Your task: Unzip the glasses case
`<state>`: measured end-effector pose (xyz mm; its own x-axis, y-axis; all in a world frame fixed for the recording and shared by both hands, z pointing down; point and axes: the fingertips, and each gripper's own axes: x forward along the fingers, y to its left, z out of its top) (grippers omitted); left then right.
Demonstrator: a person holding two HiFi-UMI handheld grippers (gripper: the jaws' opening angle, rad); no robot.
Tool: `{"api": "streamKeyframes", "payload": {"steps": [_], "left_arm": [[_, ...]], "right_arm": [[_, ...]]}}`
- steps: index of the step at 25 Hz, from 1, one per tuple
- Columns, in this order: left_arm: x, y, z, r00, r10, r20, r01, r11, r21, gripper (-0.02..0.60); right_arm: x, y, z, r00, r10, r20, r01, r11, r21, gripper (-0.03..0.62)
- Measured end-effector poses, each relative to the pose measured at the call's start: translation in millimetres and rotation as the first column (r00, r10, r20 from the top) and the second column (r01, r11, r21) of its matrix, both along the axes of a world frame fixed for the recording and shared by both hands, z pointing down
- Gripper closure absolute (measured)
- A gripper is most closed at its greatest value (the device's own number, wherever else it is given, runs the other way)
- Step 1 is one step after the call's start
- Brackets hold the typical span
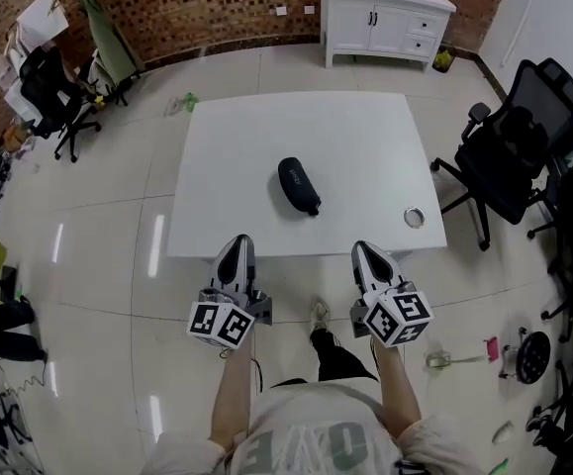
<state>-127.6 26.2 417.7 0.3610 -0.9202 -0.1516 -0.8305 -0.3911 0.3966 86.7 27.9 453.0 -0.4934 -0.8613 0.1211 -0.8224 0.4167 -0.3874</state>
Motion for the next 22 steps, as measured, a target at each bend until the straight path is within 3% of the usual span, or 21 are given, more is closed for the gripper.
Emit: {"api": "streamKeyframes", "payload": {"steps": [7,10,17,22], "left_arm": [[-15.0,208.7,-18.7,0.999,0.032,0.007,-0.033,0.997,0.072,0.589],[-20.2,285.2,-36.7,0.999,0.033,0.005,-0.034,0.997,0.066,0.589],[-12.4,402.8,-52.8,0.999,0.035,-0.009,-0.034,0.997,0.068,0.589],[1.4,479.7,-50.5,0.999,0.019,0.042,-0.02,0.999,0.025,0.589]], "right_arm": [[-20.8,201.4,-32.7,0.998,0.062,-0.016,-0.06,0.995,0.083,0.594],[-26.4,284.7,-53.3,0.996,0.071,-0.051,-0.066,0.994,0.084,0.594],[-16.9,406.6,-78.7,0.997,0.063,-0.037,-0.059,0.992,0.11,0.594],[-13.0,480.2,-82.0,0.998,0.051,-0.035,-0.046,0.991,0.128,0.594]]}}
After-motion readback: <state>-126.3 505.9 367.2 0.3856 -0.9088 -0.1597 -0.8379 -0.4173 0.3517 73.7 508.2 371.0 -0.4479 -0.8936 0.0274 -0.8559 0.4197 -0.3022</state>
